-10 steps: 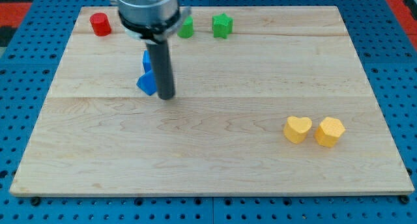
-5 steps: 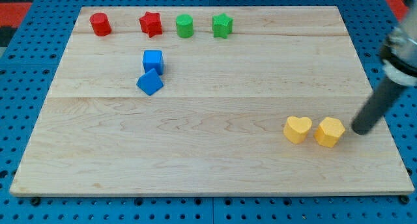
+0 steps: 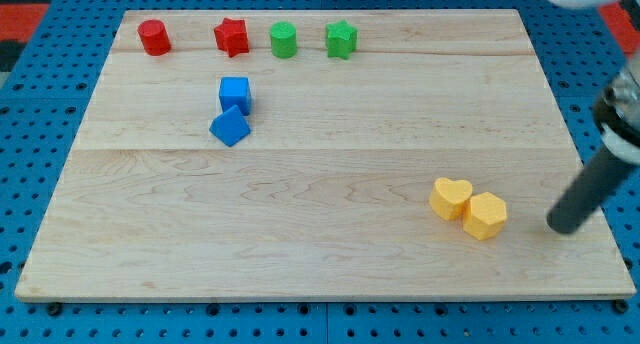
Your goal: Place the yellow hexagon towards the bottom center of the board
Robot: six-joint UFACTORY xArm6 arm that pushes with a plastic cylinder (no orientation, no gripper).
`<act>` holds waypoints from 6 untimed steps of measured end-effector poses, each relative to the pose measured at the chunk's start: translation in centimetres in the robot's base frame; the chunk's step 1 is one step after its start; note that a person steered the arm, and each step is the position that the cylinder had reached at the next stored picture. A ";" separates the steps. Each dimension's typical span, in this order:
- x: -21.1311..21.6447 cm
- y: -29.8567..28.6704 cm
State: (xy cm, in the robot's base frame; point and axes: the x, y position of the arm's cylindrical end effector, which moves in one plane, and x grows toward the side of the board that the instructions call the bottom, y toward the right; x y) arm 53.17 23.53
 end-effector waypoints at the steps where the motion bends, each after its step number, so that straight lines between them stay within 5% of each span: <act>1: -3.5 -2.9; 2: -4.4 -2.4; 3: -0.3 3.1; 6: 0.2 -16.5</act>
